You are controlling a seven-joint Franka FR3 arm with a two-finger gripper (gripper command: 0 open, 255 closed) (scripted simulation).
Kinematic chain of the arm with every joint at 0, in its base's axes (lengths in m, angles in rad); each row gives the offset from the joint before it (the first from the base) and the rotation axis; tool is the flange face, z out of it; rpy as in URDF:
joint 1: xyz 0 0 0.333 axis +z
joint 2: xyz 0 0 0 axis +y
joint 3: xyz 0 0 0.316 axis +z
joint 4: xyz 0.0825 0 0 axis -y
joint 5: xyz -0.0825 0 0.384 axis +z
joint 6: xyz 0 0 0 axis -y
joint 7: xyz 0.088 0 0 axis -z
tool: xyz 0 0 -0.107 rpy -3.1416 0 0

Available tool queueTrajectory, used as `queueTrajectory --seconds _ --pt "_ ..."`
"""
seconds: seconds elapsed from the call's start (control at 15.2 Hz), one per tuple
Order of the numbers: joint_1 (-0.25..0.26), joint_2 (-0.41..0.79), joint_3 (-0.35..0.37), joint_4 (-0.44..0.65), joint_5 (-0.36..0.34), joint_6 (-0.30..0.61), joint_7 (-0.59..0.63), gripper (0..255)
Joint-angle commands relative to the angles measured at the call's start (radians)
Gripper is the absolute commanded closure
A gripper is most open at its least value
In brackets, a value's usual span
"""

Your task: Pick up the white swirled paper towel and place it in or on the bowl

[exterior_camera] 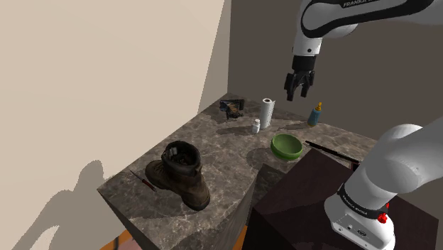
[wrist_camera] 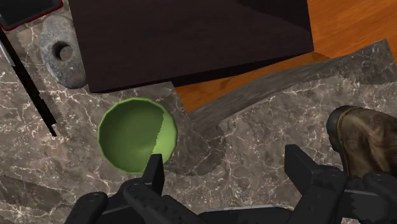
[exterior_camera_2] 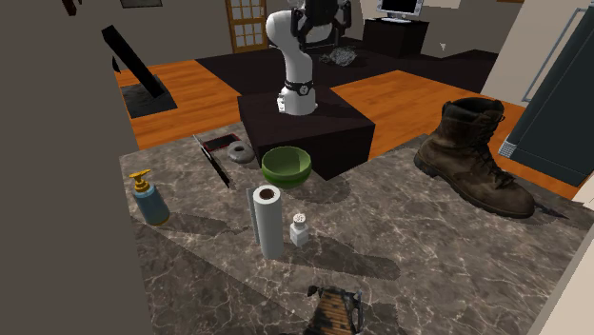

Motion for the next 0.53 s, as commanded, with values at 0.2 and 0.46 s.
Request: queueTrajectory --seconds 0.2,0.46 --pt "-0.008 0.186 -0.054 0.074 -0.011 0.103 -0.084 0" --pt "-0.017 0.339 -0.090 0.162 0.000 0.161 -0.152 0"
